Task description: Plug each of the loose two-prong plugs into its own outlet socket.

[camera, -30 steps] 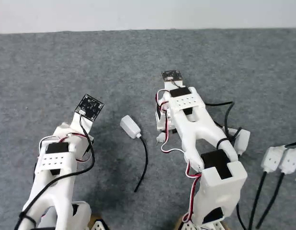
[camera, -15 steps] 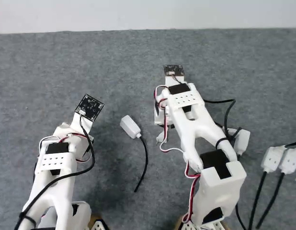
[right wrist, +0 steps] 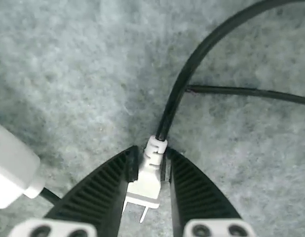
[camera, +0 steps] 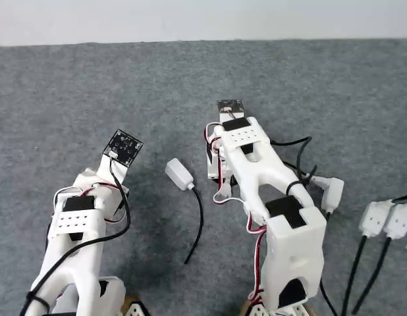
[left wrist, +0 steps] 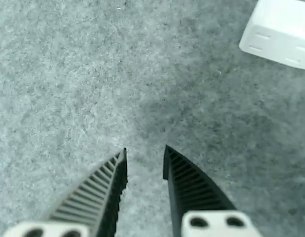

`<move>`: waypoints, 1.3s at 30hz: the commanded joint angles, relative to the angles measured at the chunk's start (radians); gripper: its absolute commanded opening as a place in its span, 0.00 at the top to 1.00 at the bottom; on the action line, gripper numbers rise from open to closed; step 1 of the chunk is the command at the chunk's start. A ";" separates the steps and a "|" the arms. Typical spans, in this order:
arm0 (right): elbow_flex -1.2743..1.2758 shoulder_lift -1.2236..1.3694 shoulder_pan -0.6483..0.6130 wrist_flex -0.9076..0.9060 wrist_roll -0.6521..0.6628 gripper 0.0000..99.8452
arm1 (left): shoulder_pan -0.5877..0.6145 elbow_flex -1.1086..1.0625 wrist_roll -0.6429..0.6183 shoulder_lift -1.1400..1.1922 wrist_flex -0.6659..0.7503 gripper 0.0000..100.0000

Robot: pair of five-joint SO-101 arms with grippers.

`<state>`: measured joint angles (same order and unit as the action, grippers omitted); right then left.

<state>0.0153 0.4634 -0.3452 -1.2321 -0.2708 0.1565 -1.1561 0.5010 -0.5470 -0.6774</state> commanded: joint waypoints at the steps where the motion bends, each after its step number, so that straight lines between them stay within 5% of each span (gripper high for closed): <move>1: -0.052 -0.004 0.016 -0.012 -0.008 0.91 | -0.005 0.008 0.009 -0.031 -0.006 0.88; 8: -0.057 0.012 0.018 0.022 0.046 0.97 | -0.005 0.008 0.009 -0.031 -0.008 0.88; 15: -0.126 0.071 0.018 -0.025 0.063 0.91 | -0.005 0.008 0.009 -0.031 -0.009 0.88; 26: -0.325 0.217 0.016 -0.174 0.112 0.99 | -0.014 0.012 -0.009 -0.035 -0.026 0.88; 29: -0.322 0.199 0.018 -0.171 0.110 0.99 | -0.089 0.056 -0.178 -0.037 -0.158 0.89; 33: -0.322 0.202 0.012 -0.160 0.110 0.99 | -0.204 0.168 -0.557 -0.029 -0.331 0.88; 39: -0.322 0.202 0.018 -0.163 0.129 0.99 | -0.422 0.168 -0.928 0.032 -0.295 0.76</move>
<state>-0.2685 0.6690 -0.3299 -1.4070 -0.1711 -0.1626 -1.0303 -0.2662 -0.5470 -1.0058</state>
